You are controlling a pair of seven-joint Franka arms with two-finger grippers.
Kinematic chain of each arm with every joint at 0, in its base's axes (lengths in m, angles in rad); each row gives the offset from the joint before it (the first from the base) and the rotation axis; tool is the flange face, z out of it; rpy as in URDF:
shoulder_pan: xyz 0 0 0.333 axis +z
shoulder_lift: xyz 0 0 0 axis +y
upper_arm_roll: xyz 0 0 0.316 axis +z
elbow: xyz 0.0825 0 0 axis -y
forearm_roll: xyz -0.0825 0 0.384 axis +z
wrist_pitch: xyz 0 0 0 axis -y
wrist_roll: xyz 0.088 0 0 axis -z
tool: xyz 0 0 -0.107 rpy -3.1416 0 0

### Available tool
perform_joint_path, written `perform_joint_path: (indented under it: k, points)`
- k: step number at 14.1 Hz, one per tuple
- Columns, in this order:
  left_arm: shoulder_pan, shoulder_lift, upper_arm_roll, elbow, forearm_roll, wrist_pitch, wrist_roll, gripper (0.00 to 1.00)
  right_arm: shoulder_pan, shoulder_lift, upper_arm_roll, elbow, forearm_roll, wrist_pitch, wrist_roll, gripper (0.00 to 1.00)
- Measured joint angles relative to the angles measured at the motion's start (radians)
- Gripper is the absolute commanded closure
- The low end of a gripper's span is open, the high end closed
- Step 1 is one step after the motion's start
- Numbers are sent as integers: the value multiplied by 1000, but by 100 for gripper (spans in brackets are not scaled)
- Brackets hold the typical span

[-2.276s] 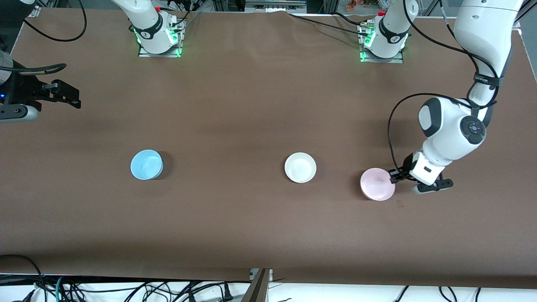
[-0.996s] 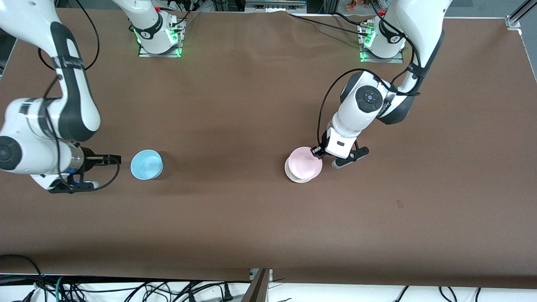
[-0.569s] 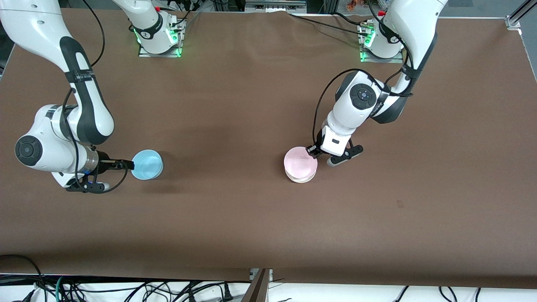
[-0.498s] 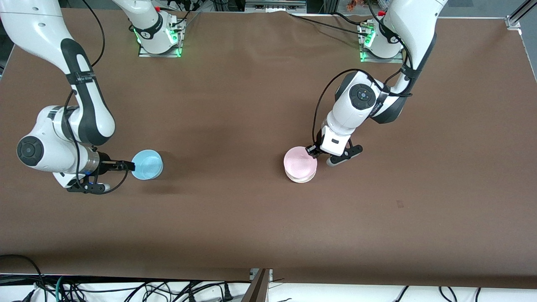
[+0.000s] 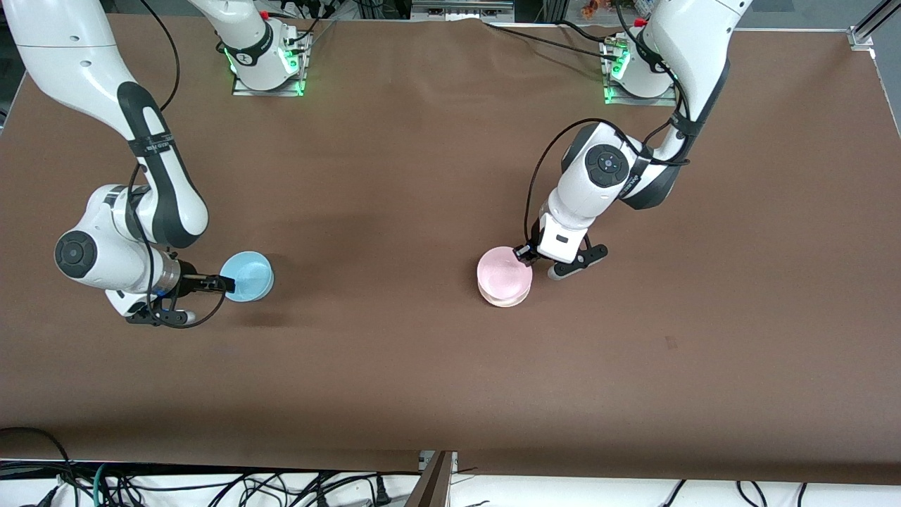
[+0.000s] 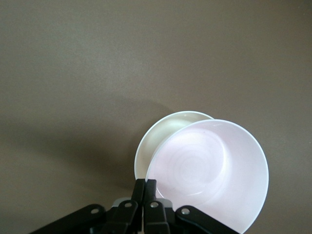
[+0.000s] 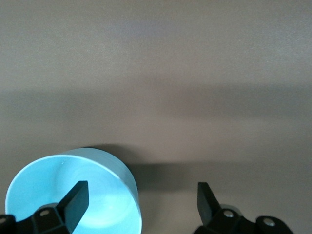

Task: Stack pink and blue bowls on white bowl
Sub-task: 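Hold the pink bowl while the right gripper grasps the blue bowl, then carry the blue bowl toward the stacked bowls with the right gripper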

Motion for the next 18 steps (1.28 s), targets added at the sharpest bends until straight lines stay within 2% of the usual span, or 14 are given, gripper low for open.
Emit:
perform_joint_path:
  k: [1, 4, 5, 6, 7, 8, 9, 10, 14, 18]
  points:
    - [0, 3, 0, -8, 0, 20, 0, 100, 0, 0, 1, -1, 12, 0, 0, 37]
    - [0, 14, 0, -21, 0, 48, 0, 100, 0, 0, 3, -8, 34, 0, 0, 46]
    - [0, 16, 0, -21, 0, 52, 0, 100, 1, 0, 4, -10, 36, 0, 0, 54]
    - [0, 18, 0, -21, 2, 53, 0, 100, 1, 0, 4, -11, 37, 0, 0, 62]
    - [0, 20, 1, -21, 8, 54, 0, 100, 1, 1, 6, -13, 38, 0, 0, 78]
    - [0, 21, 1, -21, 13, 55, 0, 100, 1, 1, 7, -15, 39, 0, 0, 89]
    - [0, 22, 1, -21, 14, 57, 0, 100, 1, 2, 7, -15, 39, 0, 0, 97]
    - [0, 23, 2, -21, 15, 64, 0, 100, 1, 2, 8, -16, 39, 0, 0, 100]
    - [0, 38, 5, -21, 18, 93, 0, 100, 2, -6, 18, -12, 45, -11, 0, 100]
    - [0, 44, 7, -21, 20, 95, 0, 100, 3, -21, 52, 46, 49, -133, 0, 100]
